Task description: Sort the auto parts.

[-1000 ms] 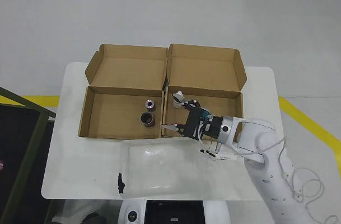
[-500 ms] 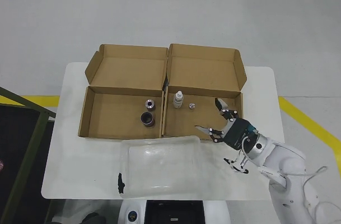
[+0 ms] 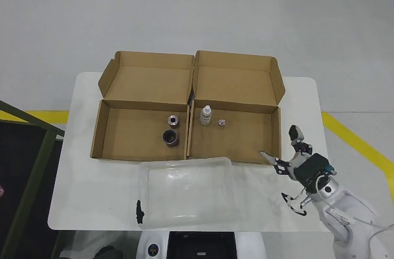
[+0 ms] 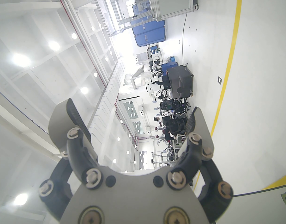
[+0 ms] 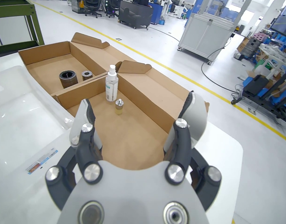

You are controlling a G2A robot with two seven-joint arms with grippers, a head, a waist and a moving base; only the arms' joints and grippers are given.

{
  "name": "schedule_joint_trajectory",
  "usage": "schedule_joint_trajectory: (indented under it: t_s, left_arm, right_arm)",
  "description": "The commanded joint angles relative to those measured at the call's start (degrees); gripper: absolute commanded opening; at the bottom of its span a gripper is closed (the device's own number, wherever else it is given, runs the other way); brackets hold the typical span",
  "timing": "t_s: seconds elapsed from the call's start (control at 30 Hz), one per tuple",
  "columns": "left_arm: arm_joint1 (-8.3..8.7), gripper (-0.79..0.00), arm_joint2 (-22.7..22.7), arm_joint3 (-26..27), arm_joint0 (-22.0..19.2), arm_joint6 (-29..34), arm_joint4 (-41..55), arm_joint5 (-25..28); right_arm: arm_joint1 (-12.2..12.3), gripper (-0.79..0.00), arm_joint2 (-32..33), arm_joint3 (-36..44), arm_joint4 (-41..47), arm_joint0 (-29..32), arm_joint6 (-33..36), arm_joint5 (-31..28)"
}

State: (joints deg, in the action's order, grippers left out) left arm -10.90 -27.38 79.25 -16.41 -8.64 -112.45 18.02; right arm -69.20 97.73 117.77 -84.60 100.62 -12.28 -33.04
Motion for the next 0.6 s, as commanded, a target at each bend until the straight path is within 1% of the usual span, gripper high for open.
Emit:
schedule_joint_trajectory:
  t_s: [0.0,0.07,0.33,0.57]
  left_arm:
    - [0.00,0.000,0.00,0.00,0.00,0.00,0.00,0.00]
    - [0.00,0.000,0.00,0.00,0.00,0.00,0.00,0.00]
    - [0.00,0.000,0.00,0.00,0.00,0.00,0.00,0.00]
    - [0.00,0.000,0.00,0.00,0.00,0.00,0.00,0.00]
  right_arm:
    - [0.04,-0.037,1.08,-0.30,0.45,0.98,-0.79,1.01]
    - [0.10,0.000,1.91,-0.38,0.80,1.54,-1.29,1.52]
    - [0.41,0.000,4.76,-0.75,2.18,2.75,-1.82,1.78]
    - [0.59,0.000,5.57,-1.41,3.39,2.47,-1.45,1.22]
